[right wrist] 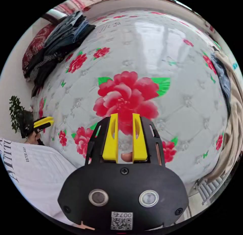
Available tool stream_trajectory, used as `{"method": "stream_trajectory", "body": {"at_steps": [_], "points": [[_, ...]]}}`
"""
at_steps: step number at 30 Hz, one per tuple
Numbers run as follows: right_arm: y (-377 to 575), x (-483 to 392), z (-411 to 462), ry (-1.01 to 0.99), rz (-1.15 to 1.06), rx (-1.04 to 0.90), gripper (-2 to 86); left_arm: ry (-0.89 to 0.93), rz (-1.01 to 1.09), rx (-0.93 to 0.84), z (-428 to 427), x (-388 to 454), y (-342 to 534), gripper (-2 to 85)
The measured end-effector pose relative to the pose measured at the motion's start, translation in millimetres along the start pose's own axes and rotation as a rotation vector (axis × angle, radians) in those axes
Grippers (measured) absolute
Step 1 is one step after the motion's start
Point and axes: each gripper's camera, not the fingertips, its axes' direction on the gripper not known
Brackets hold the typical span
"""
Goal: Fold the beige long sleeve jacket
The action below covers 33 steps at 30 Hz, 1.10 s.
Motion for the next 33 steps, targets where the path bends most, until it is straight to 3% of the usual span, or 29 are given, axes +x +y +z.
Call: {"method": "stream_trajectory", "body": {"at_steps": [5, 9, 11, 13, 20, 23, 25, 28, 33], "points": [[42, 100, -48, 0.247, 0.383, 0.137, 8.9, -0.053, 0.2, -0.051, 5, 55, -22, 6.9], [67, 162, -94, 0.606, 0.596, 0.221, 10.1, -0.056, 0.161, -0.063, 3, 58, -49, 6.2], [66, 181, -105, 0.733, 0.603, 0.196, 10.7, -0.047, 0.125, -0.074, 5, 57, -56, 5.9], [59, 200, -104, 0.831, 0.577, 0.107, 11.4, -0.047, 0.095, -0.103, 11, 59, -62, 5.3], [17, 260, -24, 1.077, 0.331, -0.522, 9.6, -0.079, 0.107, -0.181, 21, 76, -73, 4.6], [7, 256, 1, 1.162, 0.146, -0.624, 4.7, -0.091, 0.117, -0.189, 18, 79, -74, 3.9], [2, 249, -2, 1.135, 0.125, -0.562, 2.8, -0.09, 0.116, -0.176, 11, 76, -71, 3.4], [-5, 218, -29, 0.949, 0.139, -0.295, 1.2, -0.062, 0.107, -0.144, -1, 68, -63, 2.7], [-31, 101, -73, 0.505, -0.067, 0.123, 0.2, -0.015, 0.085, -0.071, -24, 47, -43, 3.7]]}}
